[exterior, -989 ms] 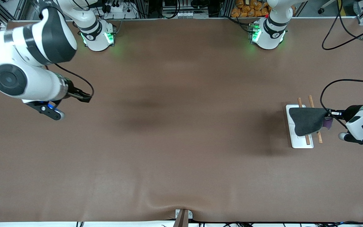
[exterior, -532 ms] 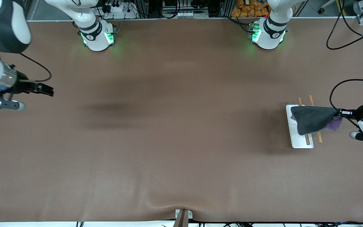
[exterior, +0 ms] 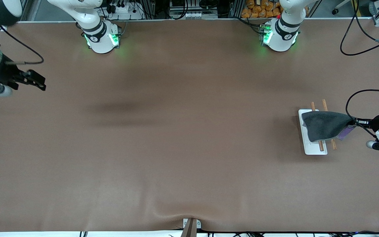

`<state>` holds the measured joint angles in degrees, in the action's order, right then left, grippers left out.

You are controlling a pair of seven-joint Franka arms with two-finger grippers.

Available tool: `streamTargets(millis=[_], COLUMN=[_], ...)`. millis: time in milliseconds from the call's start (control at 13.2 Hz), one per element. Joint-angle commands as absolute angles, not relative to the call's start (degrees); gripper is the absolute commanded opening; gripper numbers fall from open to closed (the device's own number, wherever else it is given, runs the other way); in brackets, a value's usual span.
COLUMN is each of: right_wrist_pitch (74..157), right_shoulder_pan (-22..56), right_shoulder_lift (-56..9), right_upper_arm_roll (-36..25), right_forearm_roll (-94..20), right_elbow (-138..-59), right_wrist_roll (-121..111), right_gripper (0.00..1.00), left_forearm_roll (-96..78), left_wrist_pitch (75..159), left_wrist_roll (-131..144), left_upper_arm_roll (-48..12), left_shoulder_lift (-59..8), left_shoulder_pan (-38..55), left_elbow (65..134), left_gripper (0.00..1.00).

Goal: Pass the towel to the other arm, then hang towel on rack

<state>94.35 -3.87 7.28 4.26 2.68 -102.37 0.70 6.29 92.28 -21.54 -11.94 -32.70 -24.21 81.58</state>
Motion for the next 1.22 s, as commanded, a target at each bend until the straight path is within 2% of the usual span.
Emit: streamTargets(millis=[0,76,228,532,760,1141], right_wrist_pitch=[90.45,89.83,89.74,88.16,88.15,88.07], right_shoulder_pan=[-2.2,-2.2,-1.5,-1.41,-1.49,-1.14], right_shoulder_lift=[3.7,3.17,2.38,0.35,0.35,0.35], right_upper_arm_roll=[4.22,4.22,4.22,4.13,4.13,4.13], right_forearm_roll=[3.43,3.43,3.6,3.69,3.6,3.87], right_elbow=[-94.15,-92.83,-91.24,-88.51,-88.59,-88.51], right_wrist_roll=[0.97,0.88,0.79,0.35,0.35,0.35], right_gripper=[1.0,1.0,1.0,1.0,1.0,1.0], left_forearm_roll=[6.59,6.59,5.02,2.56,2.37,2.46], left_wrist_pitch=[93.69,93.95,94.57,94.75,94.48,94.04], left_wrist_roll=[-24.34,-24.87,-25.05,-25.05,-23.82,-1.91], left_upper_arm_roll=[-12.57,-12.57,-12.57,-12.66,-13.79,-24.94], left_shoulder_lift=[-33.22,-33.48,-33.57,-33.49,-29.55,-23.04], left_shoulder_pan=[-26.27,-26.37,-27.41,-29.79,-29.1,-28.92], left_elbow=[81.65,81.56,81.65,81.56,81.39,81.39], left_gripper=[0.07,0.5,1.0,1.0,1.0,1.0])
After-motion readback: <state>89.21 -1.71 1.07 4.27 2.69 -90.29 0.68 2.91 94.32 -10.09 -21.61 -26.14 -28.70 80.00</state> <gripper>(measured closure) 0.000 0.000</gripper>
